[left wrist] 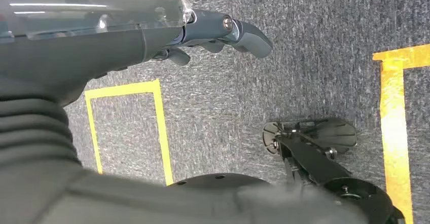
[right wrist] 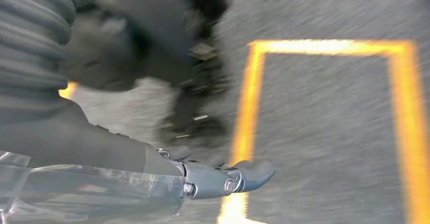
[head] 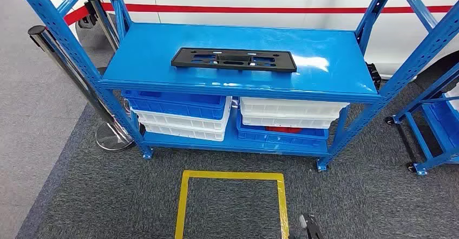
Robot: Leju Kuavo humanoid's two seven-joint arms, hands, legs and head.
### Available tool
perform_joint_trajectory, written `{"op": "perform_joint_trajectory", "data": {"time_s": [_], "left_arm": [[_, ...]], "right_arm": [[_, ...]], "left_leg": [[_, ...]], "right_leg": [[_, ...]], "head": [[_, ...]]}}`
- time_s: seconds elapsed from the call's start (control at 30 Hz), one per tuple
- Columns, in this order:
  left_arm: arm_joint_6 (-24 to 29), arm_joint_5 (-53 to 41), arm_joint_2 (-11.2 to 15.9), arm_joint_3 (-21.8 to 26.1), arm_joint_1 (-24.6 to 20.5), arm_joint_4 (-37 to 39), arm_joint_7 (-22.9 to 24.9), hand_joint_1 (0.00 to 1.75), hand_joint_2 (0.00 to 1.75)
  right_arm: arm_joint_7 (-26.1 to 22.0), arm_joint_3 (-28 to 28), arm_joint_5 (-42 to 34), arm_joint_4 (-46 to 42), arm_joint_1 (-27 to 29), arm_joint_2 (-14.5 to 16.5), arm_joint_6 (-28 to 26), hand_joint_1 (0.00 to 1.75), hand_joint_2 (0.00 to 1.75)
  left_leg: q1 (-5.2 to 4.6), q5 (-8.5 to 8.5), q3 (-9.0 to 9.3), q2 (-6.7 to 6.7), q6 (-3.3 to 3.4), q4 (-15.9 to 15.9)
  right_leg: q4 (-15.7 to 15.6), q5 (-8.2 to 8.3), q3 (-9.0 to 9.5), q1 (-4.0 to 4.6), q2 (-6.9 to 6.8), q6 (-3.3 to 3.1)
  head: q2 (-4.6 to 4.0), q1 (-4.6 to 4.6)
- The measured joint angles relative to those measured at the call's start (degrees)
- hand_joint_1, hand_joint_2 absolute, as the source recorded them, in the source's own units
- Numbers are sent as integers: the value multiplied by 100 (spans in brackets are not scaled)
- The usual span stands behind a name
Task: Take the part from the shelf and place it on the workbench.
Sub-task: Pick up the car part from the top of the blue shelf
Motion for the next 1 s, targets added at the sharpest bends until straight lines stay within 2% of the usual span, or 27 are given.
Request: {"op": "perform_joint_trajectory", "data": {"time_s": [0.2, 0.47, 0.6, 0.73, 0.83, 0.87, 0.9, 0.93, 0.97, 1.0], "left_arm": [[35, -402, -64, 336, -84, 69, -14, 0, 0], [76, -965, -157, 808, -194, 170, -51, 0, 0], [87, -1223, -191, 1011, -250, 216, -79, 0, 0], [97, -1514, -219, 1227, -310, 260, -104, 0, 0], [103, -1712, -254, 1362, -367, 284, -120, 0, 0], [104, -1783, -275, 1405, -385, 293, -128, 0, 0], [104, -1858, -297, 1452, -402, 305, -139, 0, 0], [102, -1931, -319, 1498, -417, 319, -149, 0, 0], [98, -2002, -337, 1543, -432, 333, -158, 0, 0], [92, -2077, -355, 1590, -447, 347, -170, 0, 0]], "right_arm": [[-347, 311, -209, -682, -182, 61, 271, 0, 175], [-830, 926, -529, -2004, -410, 123, 658, 0, 175], [-1042, 1222, -649, -2684, -486, 158, 812, 0, 175], [-1275, 1579, -770, -3461, -552, 182, 945, 0, 0], [-1433, 1843, -847, -3991, -616, 188, 1018, 0, 0], [-1490, 1930, -873, -4173, -642, 188, 1038, 0, 0], [-1550, 2021, -899, -4359, -667, 187, 1054, 0, 0], [-1607, 2109, -921, -4526, -685, 187, 1063, 0, 0], [-1662, 2196, -940, -4681, -697, 186, 1067, 0, 0], [-1718, 2285, -961, -4834, -701, 183, 1067, 0, 0]], "left_leg": [[0, 0, -1, 0, 0, 0], [-1, 0, -1, -1, 1, 6], [-6, -5, -12, -4, 10, 34], [-13, -18, -35, -4, 43, 72], [12, 39, -6, 8, 123, -13], [30, 75, 21, 20, 162, -73], [47, 109, 46, 33, 194, -129], [50, 124, 56, 44, 212, -152], [44, 127, 54, 48, 221, -154], [36, 121, 55, 55, 224, -151]], "right_leg": [[0, 0, 0, 0, 0, 0], [-3, 2, 1, -2, 0, 2], [-12, 14, -1, -31, 0, 15], [-22, 28, -3, -39, 1, 43], [-61, 42, 11, -23, -4, 100], [21, -17, -28, -13, -12, 107], [211, -128, -122, -1, -20, 105], [527, -285, -283, 4, -28, 95], [914, -446, -493, 13, -31, 90], [1252, -539, -686, 21, -32, 87]], "head": [[0, 0], [0, 0], [0, -1], [0, -1], [1, 3], [1, 8], [1, 15], [0, 20], [0, 23], [0, 23]]}}
